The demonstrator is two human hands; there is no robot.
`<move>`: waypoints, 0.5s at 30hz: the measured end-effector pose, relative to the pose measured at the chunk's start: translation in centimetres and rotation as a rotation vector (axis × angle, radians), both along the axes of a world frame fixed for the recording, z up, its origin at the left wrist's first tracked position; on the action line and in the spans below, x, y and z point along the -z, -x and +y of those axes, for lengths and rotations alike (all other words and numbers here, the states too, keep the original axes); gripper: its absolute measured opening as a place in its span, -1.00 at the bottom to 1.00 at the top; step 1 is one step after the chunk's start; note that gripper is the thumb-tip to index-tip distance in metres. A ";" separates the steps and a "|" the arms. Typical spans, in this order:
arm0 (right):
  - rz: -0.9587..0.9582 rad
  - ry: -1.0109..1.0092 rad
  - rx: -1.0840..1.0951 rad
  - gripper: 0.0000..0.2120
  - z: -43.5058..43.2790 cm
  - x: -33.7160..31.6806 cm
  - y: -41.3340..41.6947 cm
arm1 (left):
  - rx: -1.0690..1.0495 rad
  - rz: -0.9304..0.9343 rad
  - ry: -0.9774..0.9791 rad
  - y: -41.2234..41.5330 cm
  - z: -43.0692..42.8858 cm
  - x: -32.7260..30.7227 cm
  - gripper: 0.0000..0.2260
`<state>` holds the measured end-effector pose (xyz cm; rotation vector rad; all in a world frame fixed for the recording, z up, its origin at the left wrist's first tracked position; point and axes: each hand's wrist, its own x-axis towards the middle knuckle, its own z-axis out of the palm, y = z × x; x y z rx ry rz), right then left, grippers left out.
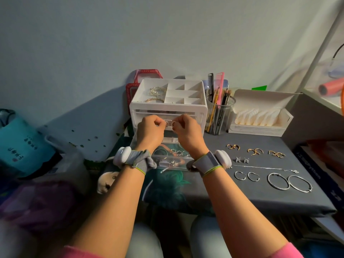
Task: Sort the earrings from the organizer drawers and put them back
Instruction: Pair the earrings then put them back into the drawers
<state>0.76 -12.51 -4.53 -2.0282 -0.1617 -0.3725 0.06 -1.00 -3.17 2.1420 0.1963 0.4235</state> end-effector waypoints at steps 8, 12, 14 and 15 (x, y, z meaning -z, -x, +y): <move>-0.006 -0.054 0.006 -0.89 0.3 0.2 2.6 | -0.015 -0.015 0.009 2.7 0.2 -0.1 -0.86; -0.009 -0.060 -0.001 -0.90 0.4 0.4 3.9 | -0.015 -0.016 0.001 4.2 0.4 0.0 -0.87; -0.009 -0.055 0.005 -0.90 0.4 0.3 4.5 | -0.012 -0.015 0.005 4.9 0.5 0.0 -0.88; -0.008 -0.053 0.007 -0.89 0.4 0.3 4.9 | -0.009 -0.014 0.005 5.2 0.5 0.0 -0.88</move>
